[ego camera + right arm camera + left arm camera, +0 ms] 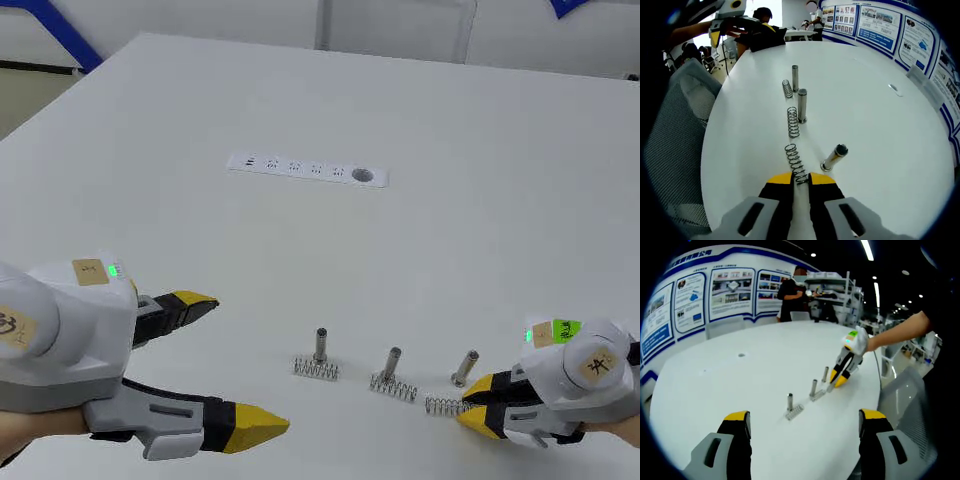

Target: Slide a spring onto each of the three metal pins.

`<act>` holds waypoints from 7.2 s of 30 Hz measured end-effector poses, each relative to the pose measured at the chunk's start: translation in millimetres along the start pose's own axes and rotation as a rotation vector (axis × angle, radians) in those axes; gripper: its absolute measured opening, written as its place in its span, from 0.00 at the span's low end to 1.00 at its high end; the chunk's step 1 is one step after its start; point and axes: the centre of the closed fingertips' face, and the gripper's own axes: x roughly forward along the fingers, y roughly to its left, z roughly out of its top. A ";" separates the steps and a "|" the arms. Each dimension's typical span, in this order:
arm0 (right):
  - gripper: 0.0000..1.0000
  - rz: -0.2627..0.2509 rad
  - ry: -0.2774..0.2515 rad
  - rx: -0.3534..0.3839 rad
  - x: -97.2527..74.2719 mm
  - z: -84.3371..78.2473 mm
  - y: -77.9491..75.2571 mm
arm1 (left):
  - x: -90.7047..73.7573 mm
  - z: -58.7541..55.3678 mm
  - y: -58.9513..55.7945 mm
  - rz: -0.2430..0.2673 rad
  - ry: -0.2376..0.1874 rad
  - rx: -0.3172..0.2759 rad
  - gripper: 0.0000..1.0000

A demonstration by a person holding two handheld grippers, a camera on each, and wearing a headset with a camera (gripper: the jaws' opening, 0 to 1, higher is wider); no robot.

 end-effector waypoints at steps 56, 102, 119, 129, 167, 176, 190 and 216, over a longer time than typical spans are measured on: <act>0.12 -0.012 -0.233 -0.215 -89.4 142.4 79.0 | 62.4 49.3 -92.8 -0.246 -0.009 0.344 0.21; 0.12 0.210 -0.559 0.061 -115.8 182.7 99.9 | 45.2 55.5 -108.4 -0.353 -0.060 0.383 0.11; 0.10 0.154 -0.585 0.007 -116.4 203.2 100.3 | 48.3 60.1 -103.2 -0.322 -0.069 0.375 0.11; 0.10 0.094 -0.625 0.048 -130.9 209.8 81.9 | 41.7 76.1 -84.8 -0.268 -0.147 0.244 0.12; 0.11 -0.228 -0.310 0.197 -93.3 80.1 -38.2 | 11.6 27.8 6.1 0.009 -0.094 0.136 0.73; 0.11 -0.213 -0.275 0.197 -79.4 74.4 -38.7 | 11.7 12.7 13.4 0.046 -0.075 0.081 0.95; 0.11 -0.207 -0.220 0.190 -64.2 67.6 -41.4 | 10.5 9.2 16.3 0.056 -0.053 0.065 0.95; 0.11 -0.194 -0.098 0.155 -29.4 49.1 -37.8 | 18.0 0.1 10.8 0.040 -0.018 0.040 0.93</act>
